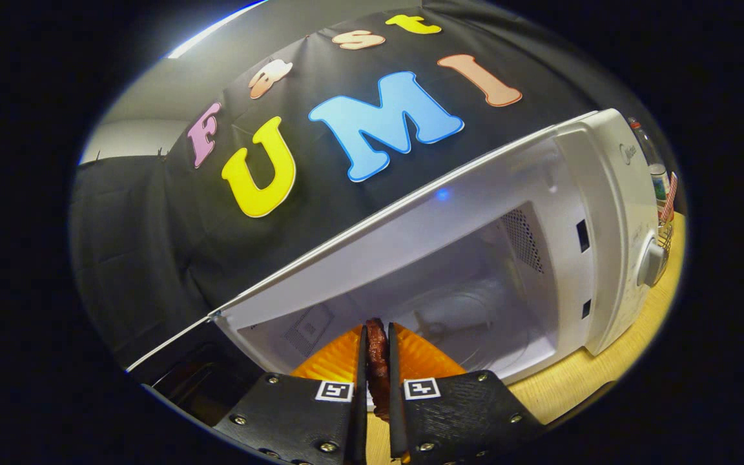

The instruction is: Open the microwave, put the food inside, and close the microwave door.

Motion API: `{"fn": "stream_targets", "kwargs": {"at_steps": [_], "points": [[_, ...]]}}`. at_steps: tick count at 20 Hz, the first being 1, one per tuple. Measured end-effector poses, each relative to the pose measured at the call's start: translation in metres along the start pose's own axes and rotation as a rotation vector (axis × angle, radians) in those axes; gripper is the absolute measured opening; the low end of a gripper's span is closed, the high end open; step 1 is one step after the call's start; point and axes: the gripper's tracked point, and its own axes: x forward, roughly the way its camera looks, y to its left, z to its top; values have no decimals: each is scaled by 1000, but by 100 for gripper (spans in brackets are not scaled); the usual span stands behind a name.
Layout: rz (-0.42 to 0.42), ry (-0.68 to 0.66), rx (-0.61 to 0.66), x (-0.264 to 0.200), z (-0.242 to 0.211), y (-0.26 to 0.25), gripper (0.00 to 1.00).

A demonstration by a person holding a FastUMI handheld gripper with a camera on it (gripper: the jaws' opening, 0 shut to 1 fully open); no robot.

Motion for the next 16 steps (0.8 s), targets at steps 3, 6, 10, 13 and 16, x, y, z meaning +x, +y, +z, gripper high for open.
{"fn": "stream_targets", "kwargs": {"at_steps": [3,6,10,13,16], "points": [[-25,-31,23,22,6,-1,14],[-47,-66,27,36,10,-1,14],[-119,-113,-8,53,8,-22,14],[-180,-132,-91,57,-1,-37,17],[-248,-115,-130,62,-9,-61,32]]}}
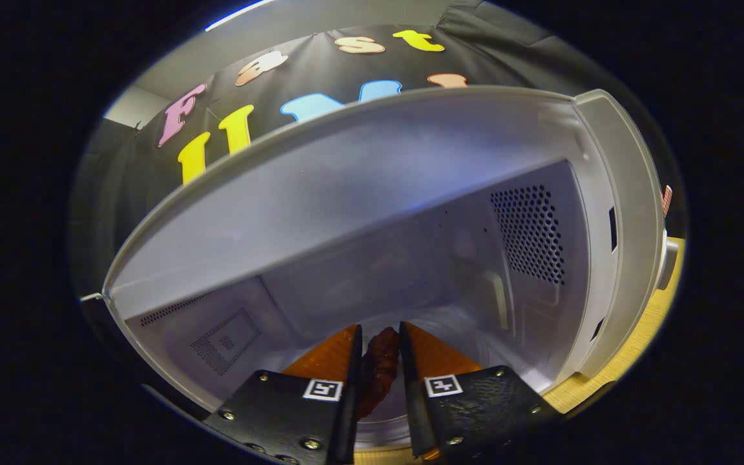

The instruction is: Open the microwave, put the food inside, and close the microwave door.

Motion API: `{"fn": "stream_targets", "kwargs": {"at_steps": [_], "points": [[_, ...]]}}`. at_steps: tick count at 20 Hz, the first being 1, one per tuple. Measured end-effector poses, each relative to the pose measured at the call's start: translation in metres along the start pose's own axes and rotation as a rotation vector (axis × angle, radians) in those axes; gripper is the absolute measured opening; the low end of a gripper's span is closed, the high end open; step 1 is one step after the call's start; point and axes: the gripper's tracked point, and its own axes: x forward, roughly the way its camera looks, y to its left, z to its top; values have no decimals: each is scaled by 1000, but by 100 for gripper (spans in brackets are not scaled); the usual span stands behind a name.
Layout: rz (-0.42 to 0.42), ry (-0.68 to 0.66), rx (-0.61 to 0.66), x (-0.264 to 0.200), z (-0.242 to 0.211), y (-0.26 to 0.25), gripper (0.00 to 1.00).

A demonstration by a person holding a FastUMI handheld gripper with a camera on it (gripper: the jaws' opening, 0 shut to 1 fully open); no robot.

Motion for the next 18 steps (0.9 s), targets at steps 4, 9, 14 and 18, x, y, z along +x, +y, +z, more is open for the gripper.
{"fn": "stream_targets", "kwargs": {"at_steps": [4,9,14,18], "points": [[-52,14,-65,5,-17,-19,38],[-47,-33,-138,-9,-6,-9,66],[55,-25,-115,-30,-5,23,77],[110,8,-189,-64,-11,38,96]]}}
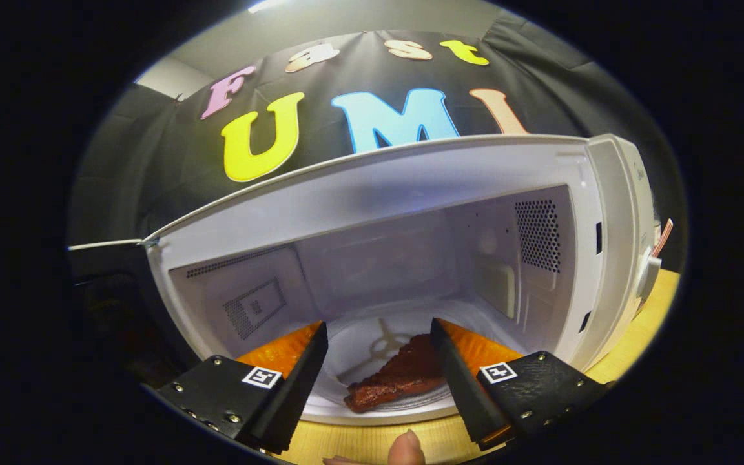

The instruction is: Open the microwave, put the food inside, and close the microwave door.

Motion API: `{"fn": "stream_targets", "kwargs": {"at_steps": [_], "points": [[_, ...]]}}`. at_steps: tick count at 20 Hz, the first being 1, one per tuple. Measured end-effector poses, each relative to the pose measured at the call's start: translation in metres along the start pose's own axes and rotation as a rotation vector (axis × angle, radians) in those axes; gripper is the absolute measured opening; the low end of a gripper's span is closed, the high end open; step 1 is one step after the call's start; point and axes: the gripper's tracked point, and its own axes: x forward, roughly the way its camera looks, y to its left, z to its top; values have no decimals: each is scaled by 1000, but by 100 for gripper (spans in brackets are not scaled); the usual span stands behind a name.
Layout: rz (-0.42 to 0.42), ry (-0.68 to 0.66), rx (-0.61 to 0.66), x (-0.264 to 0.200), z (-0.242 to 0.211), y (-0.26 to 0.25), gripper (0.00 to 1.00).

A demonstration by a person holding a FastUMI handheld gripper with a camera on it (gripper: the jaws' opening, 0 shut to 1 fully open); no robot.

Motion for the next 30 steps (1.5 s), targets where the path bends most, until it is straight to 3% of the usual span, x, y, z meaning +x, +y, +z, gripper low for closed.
{"fn": "stream_targets", "kwargs": {"at_steps": [7,16,19,23,25,28,30], "points": [[200,19,-77,-89,10,28,96],[356,-49,-141,-200,45,17,96],[454,-84,-127,-247,52,27,96],[653,-160,-103,-324,66,67,94],[719,-173,-81,-355,71,85,86],[784,-119,-22,-384,62,113,52],[888,-64,-22,-405,47,143,33]]}}
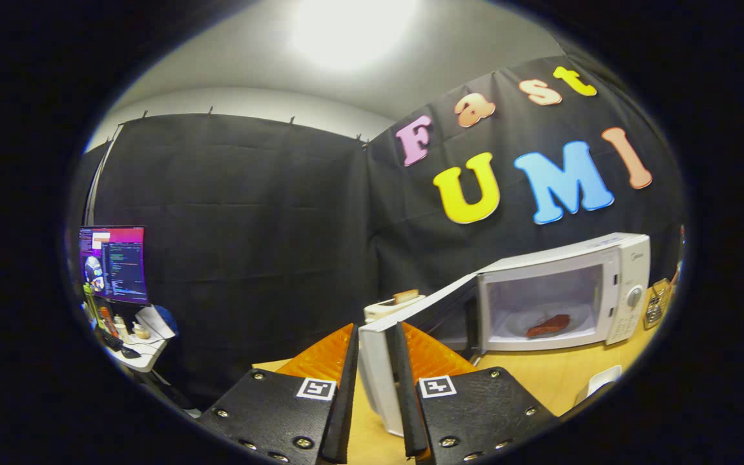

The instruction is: Open the microwave, put the food inside, and close the microwave door.

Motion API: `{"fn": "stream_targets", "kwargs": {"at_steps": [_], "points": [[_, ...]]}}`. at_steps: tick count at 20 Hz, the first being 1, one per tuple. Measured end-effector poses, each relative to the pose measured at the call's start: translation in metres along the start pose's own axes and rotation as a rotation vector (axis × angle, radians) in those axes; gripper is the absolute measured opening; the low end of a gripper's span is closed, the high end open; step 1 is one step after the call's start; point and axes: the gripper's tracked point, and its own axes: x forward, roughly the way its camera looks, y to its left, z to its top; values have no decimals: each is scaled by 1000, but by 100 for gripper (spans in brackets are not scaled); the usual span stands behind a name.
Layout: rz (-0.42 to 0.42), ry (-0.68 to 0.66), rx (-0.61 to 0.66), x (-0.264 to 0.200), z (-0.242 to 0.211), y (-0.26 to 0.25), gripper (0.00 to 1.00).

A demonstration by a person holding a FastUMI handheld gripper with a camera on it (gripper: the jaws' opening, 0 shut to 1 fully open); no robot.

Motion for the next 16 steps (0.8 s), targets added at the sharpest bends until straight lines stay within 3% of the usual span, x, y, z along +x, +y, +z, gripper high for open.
{"fn": "stream_targets", "kwargs": {"at_steps": [1,3,8,10,12,16], "points": [[6,20,-7,6,-7,10,33],[-38,52,-27,14,-25,10,1],[-88,189,3,53,-79,17,8],[-152,201,-38,59,-89,5,8],[-157,201,-66,63,-98,4,1],[-208,188,-154,43,-96,-11,2]]}}
